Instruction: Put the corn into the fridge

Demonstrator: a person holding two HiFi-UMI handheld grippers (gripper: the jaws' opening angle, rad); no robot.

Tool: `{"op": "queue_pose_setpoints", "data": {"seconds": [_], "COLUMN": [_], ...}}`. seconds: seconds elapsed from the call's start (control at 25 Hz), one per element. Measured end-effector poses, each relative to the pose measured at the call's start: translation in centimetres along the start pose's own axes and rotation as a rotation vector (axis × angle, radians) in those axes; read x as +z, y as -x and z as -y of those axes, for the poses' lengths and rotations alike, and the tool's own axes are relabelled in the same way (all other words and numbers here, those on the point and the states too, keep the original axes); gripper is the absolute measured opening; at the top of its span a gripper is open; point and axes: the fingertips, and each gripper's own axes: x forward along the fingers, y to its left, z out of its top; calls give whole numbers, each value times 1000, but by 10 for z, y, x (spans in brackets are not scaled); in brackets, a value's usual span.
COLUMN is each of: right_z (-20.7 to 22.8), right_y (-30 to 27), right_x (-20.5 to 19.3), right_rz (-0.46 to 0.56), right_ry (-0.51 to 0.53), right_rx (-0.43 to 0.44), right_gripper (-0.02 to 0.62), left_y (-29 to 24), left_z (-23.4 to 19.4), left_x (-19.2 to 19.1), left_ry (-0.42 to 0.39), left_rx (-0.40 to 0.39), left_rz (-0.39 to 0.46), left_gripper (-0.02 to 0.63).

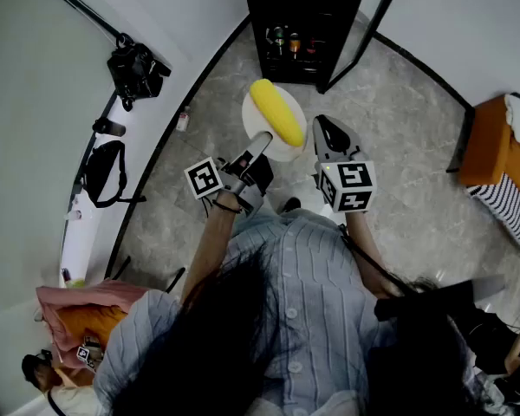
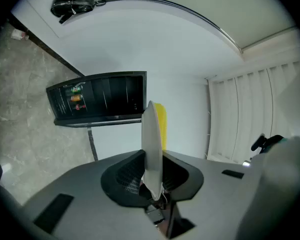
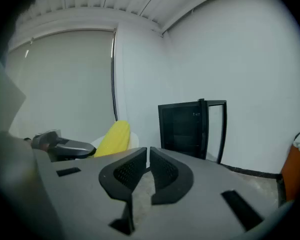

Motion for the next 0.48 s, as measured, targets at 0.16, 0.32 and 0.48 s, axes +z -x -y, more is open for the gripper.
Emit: {"op": "queue_pose_setpoints", "data": {"seconds": [0.16, 0.32, 0.48], "right_z": [-4, -4, -4], "right_y": [3, 5, 7], "right_x": [8, 5, -2], "right_rz": [17, 7, -25], "right_ry": [18, 14, 20], "right_rx": [19, 14, 10], "right_gripper": [29, 29, 29], "left_y": [-1, -1, 0], "left_z": [0, 1, 1], "left_x": [-2, -2, -1], "left_ry": [6, 20, 39], "left_rx": [9, 13, 19], "left_rz": [6, 16, 32], "left_gripper": [69, 69, 69]}}
